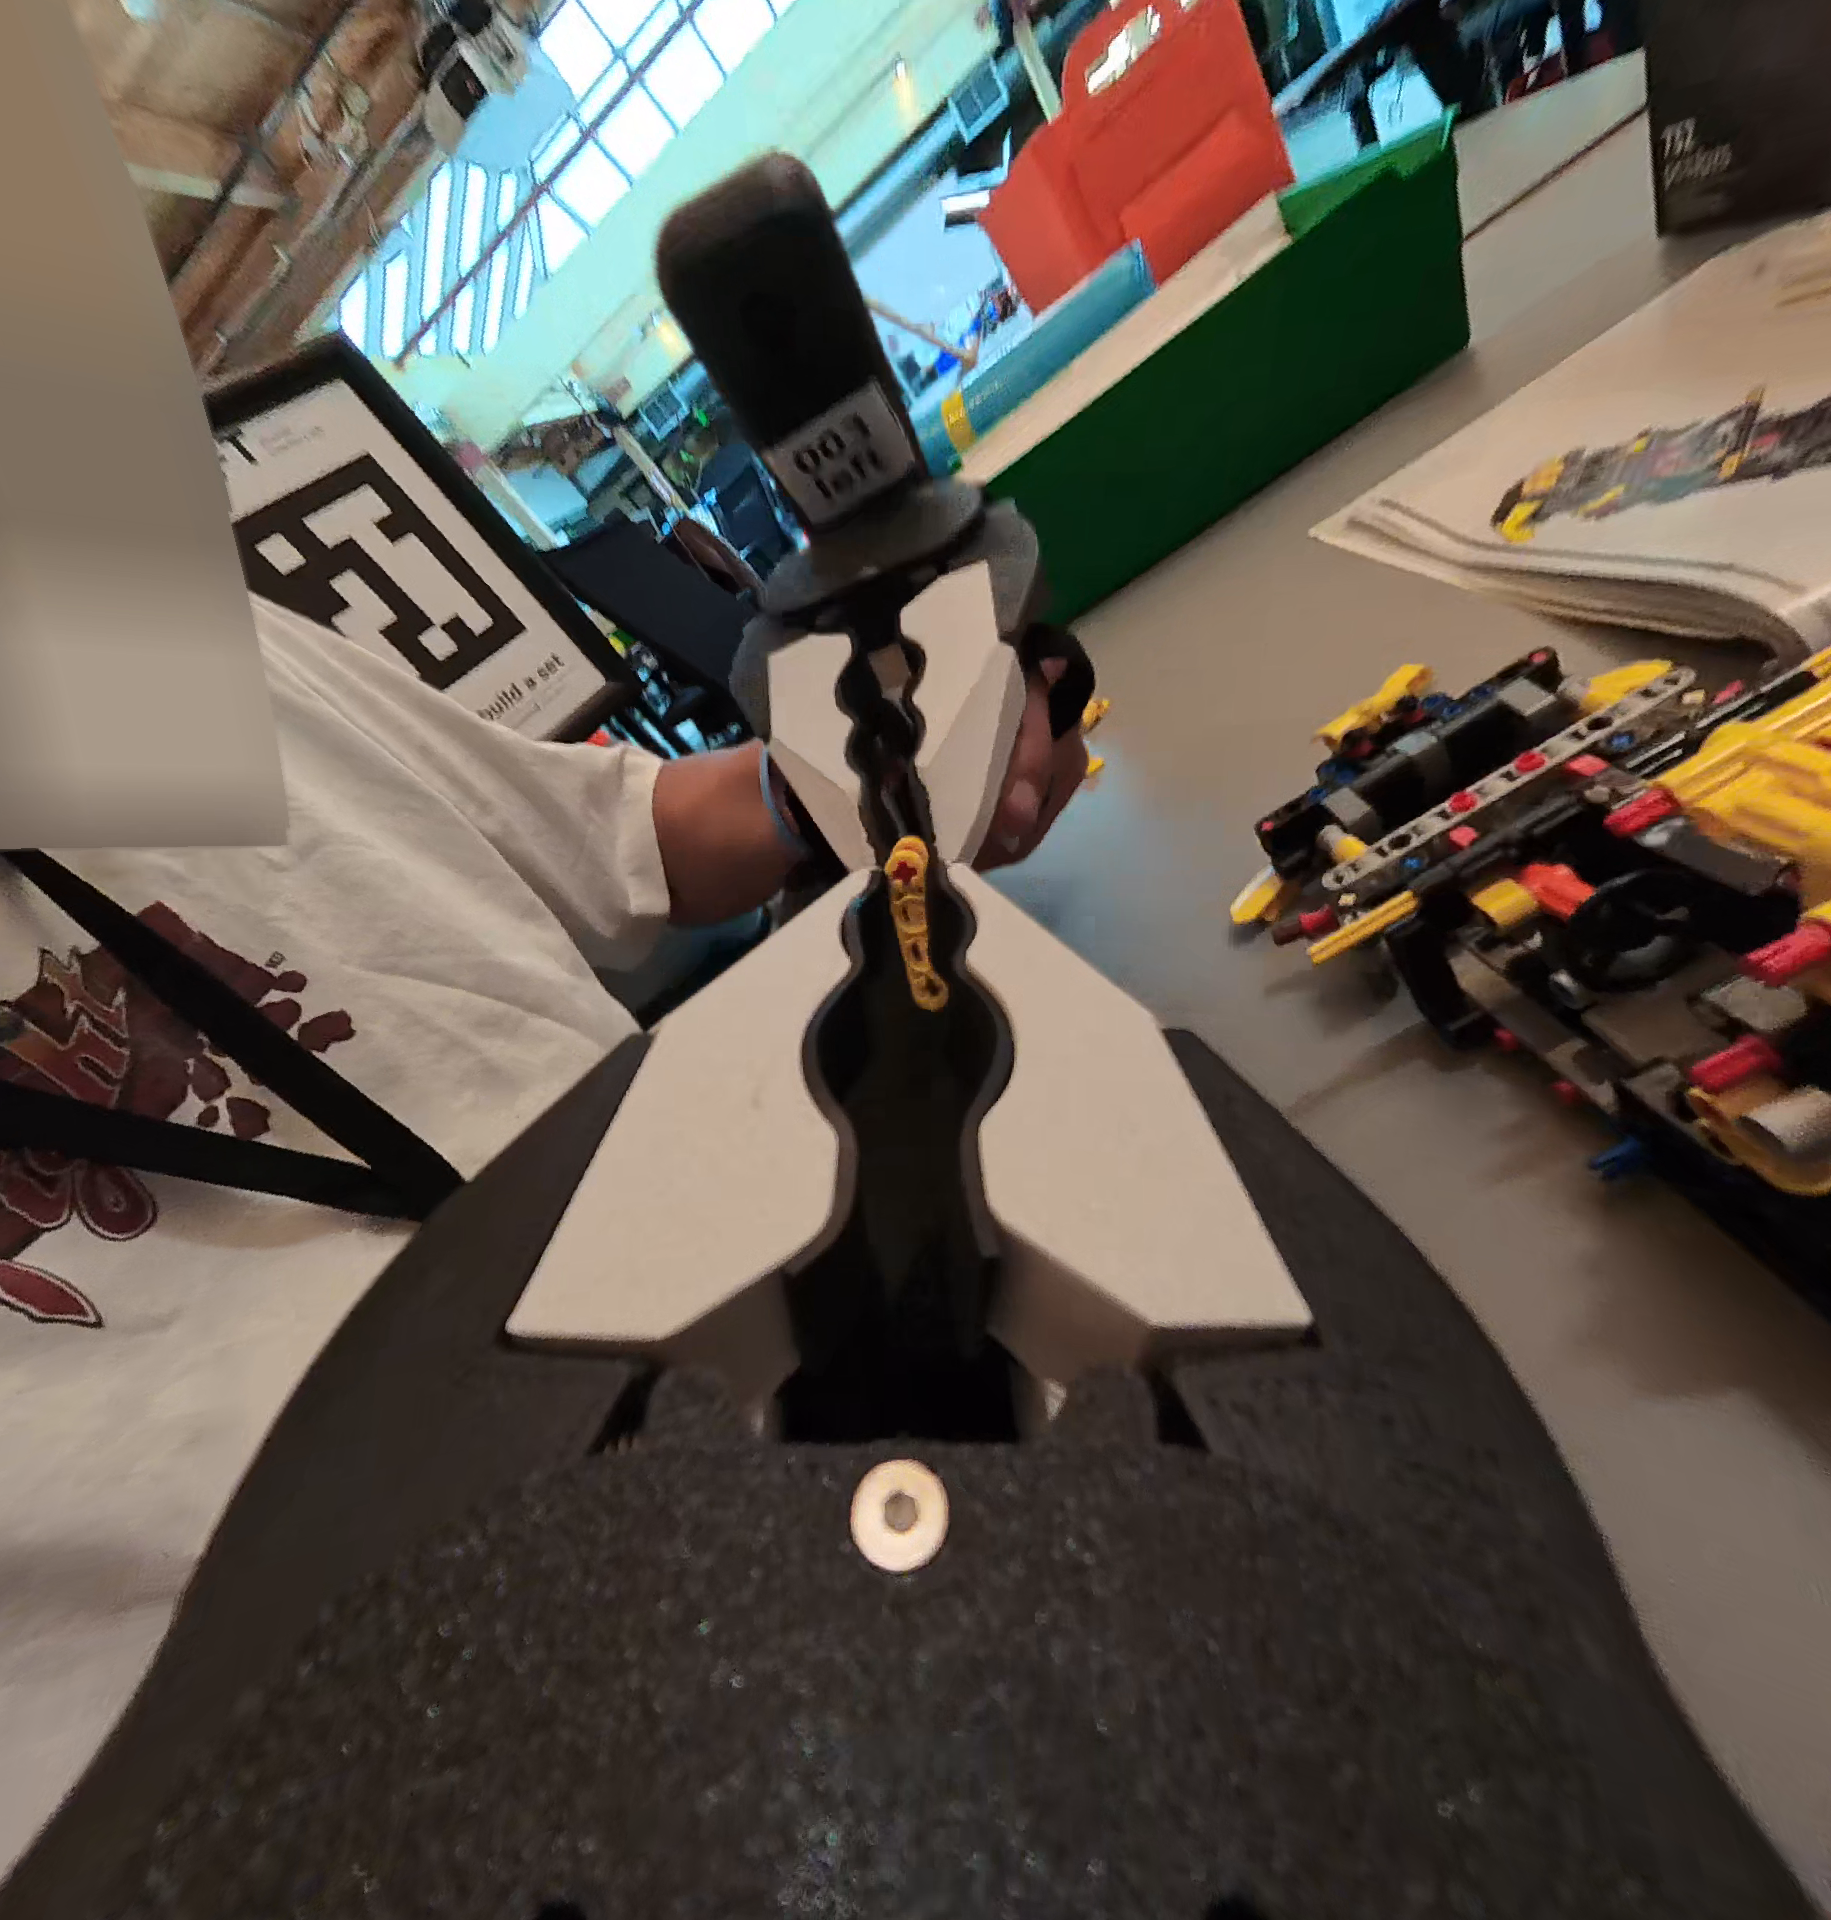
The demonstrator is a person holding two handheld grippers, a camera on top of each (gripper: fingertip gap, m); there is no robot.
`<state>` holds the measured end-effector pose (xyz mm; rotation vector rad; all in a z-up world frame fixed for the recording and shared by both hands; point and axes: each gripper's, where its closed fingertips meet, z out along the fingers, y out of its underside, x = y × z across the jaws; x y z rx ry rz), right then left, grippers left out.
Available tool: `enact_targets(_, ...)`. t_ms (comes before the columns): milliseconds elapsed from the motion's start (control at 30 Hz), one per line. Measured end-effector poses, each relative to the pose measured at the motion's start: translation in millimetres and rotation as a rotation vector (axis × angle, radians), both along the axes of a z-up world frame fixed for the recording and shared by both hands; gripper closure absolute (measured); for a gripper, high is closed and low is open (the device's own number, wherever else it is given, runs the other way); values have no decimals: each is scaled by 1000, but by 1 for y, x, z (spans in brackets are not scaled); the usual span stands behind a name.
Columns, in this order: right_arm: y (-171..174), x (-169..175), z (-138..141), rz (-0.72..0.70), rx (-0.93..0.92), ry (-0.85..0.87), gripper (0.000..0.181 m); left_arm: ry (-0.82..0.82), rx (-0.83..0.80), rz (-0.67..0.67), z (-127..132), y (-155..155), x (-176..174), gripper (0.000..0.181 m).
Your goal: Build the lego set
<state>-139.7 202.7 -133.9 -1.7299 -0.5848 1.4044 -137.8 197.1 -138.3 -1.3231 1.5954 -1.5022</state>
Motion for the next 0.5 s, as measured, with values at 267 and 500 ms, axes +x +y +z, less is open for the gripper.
enact_targets(267,-5,-6,-19,37,3,-141,175,90,216,-18,-20,-3,-5,175)
enact_targets(500,-6,-8,-26,38,20,-197,176,122,291,-21,-29,-5,-5,175)
